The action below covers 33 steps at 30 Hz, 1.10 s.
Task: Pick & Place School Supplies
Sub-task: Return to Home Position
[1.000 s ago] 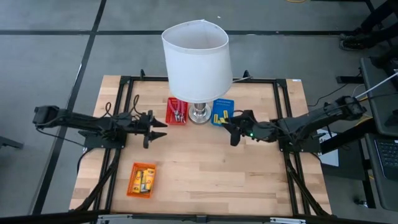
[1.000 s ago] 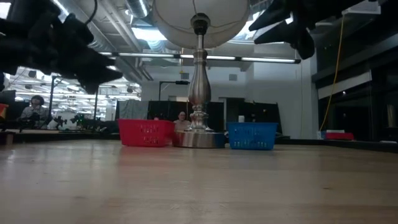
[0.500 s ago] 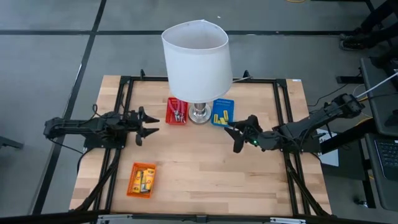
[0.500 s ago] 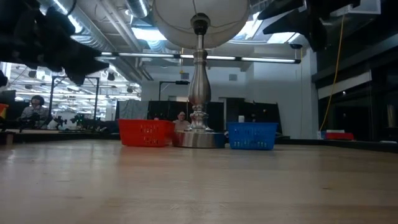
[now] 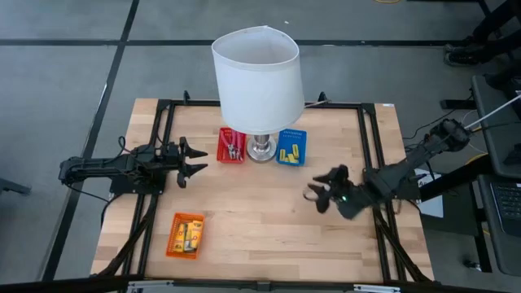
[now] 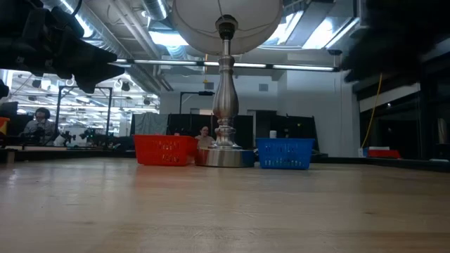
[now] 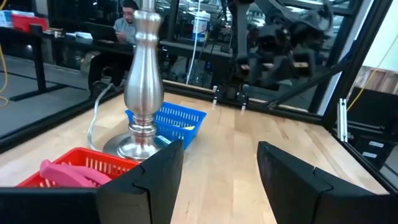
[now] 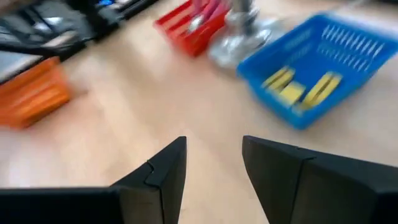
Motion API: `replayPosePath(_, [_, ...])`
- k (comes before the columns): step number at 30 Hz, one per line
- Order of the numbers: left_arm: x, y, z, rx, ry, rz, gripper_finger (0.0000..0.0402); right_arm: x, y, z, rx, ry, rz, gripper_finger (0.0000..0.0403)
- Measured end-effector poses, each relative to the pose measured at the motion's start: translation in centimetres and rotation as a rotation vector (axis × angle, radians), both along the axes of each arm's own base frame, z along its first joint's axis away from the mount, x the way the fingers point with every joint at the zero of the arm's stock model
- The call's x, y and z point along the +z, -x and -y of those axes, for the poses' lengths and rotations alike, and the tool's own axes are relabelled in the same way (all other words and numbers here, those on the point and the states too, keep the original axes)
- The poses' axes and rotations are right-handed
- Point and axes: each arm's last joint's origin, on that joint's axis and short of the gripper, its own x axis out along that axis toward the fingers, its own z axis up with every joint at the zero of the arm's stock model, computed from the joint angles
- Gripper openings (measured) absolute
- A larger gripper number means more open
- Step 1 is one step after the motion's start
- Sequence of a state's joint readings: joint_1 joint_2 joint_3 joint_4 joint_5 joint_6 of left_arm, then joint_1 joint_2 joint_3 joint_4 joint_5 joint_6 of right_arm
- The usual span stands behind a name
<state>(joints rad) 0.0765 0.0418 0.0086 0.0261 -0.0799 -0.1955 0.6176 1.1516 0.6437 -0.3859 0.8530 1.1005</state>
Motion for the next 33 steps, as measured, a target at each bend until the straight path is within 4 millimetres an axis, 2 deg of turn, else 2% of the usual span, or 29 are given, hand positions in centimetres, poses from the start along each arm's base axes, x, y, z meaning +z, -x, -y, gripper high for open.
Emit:
replayPosePath(4, [0.0, 0.0, 0.0, 0.000, 0.000, 0.000, 0.0203, -1.1, 2.5, -2.7, 0.032, -0.081, 0.080, 0.0160])
replayPosePath(6, [0.0, 0.0, 0.0, 0.000, 0.000, 0.000, 0.0203, -1.8, 2.8, -3.8, 0.027, -0.074, 0.128, 0.0160])
replayPosePath(10, [0.0, 0.0, 0.0, 0.000, 0.000, 0.000, 0.0203, -3.5, 0.7, -5.3, 0.071, -0.012, 0.128, 0.0160])
replayPosePath(13, [0.0, 0.0, 0.0, 0.000, 0.000, 0.000, 0.0203, -5.0, -1.2, -5.4, 0.103, 0.077, 0.085, 0.0160])
replayPosePath(18, [0.0, 0.0, 0.0, 0.000, 0.000, 0.001, 0.0203, -5.7, -2.8, -3.1, 0.000, 0.269, 0.058, 0.0160])
replayPosePath(23, [0.0, 0.0, 0.0, 0.000, 0.001, 0.001, 0.0203, -7.1, -1.2, 0.7, -0.044, 0.302, 0.174, 0.0160])
replayPosePath(29, [0.0, 0.0, 0.0, 0.000, 0.000, 0.001, 0.0203, -7.3, 2.0, 4.7, 0.218, 0.286, 0.471, 0.0160])
replayPosePath(33, [0.0, 0.0, 0.0, 0.000, 0.001, 0.001, 0.0203, -7.0, 1.5, 5.7, 0.364, 0.315, 0.502, 0.0160])
